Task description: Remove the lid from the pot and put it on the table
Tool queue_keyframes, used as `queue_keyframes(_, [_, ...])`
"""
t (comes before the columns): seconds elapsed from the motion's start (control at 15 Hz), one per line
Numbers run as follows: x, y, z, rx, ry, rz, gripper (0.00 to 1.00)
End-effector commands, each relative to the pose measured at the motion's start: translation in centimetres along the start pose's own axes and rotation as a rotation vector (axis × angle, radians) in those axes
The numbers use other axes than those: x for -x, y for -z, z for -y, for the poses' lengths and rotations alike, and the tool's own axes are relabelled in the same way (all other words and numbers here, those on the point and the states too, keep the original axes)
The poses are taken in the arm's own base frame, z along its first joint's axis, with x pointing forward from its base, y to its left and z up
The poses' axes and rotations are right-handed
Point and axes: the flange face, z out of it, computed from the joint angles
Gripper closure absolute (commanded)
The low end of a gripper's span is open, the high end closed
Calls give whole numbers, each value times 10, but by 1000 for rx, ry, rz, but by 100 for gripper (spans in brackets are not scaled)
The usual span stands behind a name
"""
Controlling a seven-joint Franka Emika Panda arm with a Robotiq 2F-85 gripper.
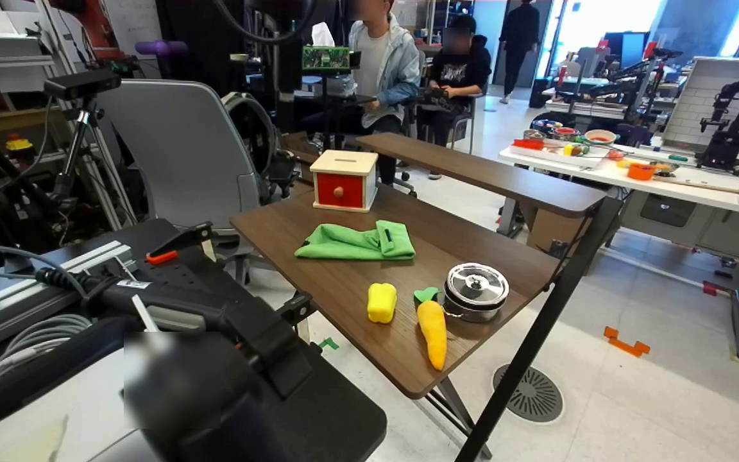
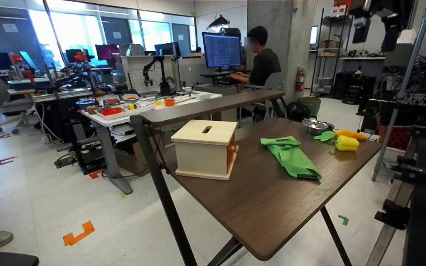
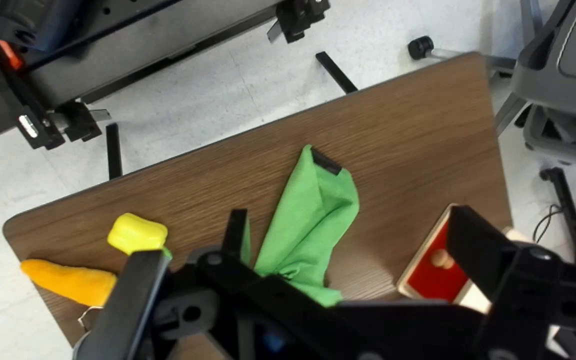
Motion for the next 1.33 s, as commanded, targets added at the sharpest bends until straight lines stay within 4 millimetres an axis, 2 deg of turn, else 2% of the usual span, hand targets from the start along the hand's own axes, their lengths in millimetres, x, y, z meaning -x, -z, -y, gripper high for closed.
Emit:
queue_keyframes(0.0, [-67, -13, -42, 17, -122, -15, 0])
queue_keyframes(0.13, [-101, -21, -69, 29, -193, -23, 0])
queue_keyframes(0.2, [-119, -31, -84, 56, -226, -38, 0])
queue_keyframes(0.4, [-149, -56, -107, 115, -292, -42, 0])
queue_keyframes(0.87, [-190, -120, -147, 241, -414, -77, 0])
queue_keyframes(1.27, [-215, -149, -180, 274, -542, -125, 0])
